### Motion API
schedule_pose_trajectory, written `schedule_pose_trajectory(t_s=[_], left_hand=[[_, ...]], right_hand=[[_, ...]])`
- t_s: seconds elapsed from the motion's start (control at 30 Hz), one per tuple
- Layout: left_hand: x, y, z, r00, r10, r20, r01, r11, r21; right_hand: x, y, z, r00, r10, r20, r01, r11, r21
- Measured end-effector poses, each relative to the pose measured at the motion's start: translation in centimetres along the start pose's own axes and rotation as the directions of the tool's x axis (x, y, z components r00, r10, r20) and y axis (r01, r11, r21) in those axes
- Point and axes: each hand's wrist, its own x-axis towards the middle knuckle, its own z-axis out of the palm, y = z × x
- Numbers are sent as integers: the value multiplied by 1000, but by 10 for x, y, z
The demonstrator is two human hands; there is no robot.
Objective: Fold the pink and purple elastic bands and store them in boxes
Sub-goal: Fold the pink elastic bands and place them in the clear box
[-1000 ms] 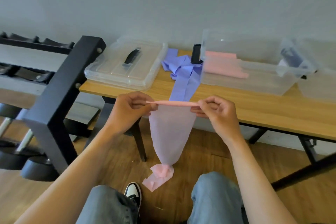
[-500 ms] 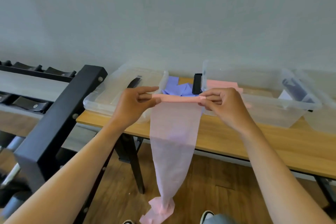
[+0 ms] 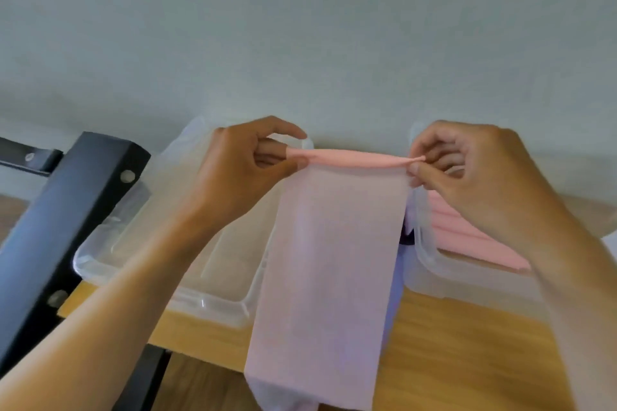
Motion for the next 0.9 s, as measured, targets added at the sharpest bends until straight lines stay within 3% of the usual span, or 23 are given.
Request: schedule_pose_trajectory(t_s=[0.13, 0.23, 0.33, 0.53, 0.67, 0.8, 0.9], left_hand=[[33, 22, -5, 998, 66, 4, -66, 983, 169], [56, 42, -8, 997, 56, -44, -52, 995, 86], [77, 67, -14, 996, 10, -83, -16, 997, -70], [86, 108, -25, 998, 62, -32, -68, 958, -278], [59, 126, -28, 991, 97, -90, -121, 944, -306], [19, 143, -38, 988, 148, -45, -155, 945, -287], [-10, 153, -46, 984, 180, 3, -178, 975, -129]], right_hand=[[32, -6, -18, 999, 12, 38, -8, 992, -122], [48, -15, -29, 992, 120, 29, -123, 975, 183], [60, -25, -41, 979, 204, -1, -178, 859, 480], [64, -44, -76, 981, 194, -31, -106, 659, 745], [42, -51, -89, 987, 135, -82, -32, 680, 732], [4, -56, -99, 993, 24, -118, 58, 761, 646], [-24, -60, -105, 990, -41, -135, 100, 882, 461]])
